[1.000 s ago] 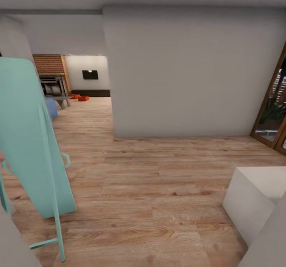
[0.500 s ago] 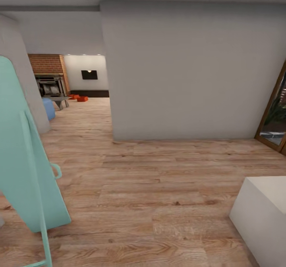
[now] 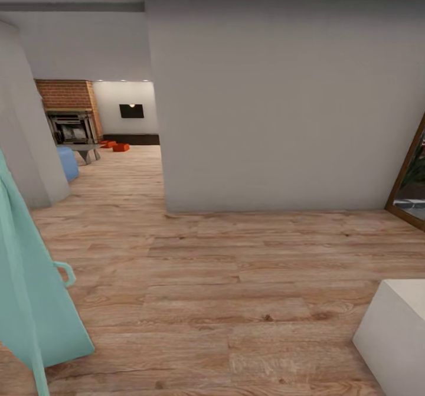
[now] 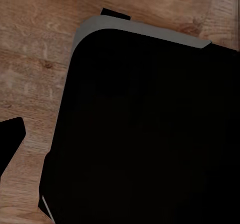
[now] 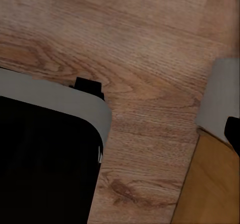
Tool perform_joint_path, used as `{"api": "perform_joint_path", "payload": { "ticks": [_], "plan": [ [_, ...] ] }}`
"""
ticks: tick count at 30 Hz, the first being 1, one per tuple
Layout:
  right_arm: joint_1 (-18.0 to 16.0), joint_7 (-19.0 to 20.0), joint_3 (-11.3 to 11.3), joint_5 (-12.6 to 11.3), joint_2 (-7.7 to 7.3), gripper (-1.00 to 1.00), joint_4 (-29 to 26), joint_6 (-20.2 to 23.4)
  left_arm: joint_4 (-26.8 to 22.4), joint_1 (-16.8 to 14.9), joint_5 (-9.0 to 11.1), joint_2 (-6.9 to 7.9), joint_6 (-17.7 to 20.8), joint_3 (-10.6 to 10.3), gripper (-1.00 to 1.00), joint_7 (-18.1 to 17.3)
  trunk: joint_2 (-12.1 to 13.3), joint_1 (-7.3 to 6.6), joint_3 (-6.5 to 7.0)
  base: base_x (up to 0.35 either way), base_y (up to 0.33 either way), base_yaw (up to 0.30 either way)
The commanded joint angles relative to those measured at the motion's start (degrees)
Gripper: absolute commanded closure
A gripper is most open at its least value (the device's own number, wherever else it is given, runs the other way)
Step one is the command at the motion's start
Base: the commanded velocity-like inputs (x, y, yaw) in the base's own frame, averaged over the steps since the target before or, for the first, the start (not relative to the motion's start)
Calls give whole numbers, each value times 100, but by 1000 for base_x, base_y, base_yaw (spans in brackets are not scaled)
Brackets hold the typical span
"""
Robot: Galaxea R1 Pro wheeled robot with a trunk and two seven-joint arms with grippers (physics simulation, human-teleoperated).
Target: Move the two storage containers from the living room to the garage. In the garage, place one container on the floor and stack the other container on top of it (either order is fine).
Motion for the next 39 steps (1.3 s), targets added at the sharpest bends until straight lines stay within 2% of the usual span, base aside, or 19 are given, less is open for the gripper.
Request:
{"api": "perform_joint_path", "payload": {
  "ticks": [1, 39],
  "plan": [
    [-7, -31, 5, 60, 3, -100, 17, -23, -2, -1, 26, 0, -12, -3, -100, -1, -2, 3, -5, 326, 0, 0],
    [-10, -32, 1, 56, 0, -100, 17, -26, 6, -1, 35, 17, 44, 14, -100, -1, -2, 3, -5, 326, 0, 0]
  ]
}}
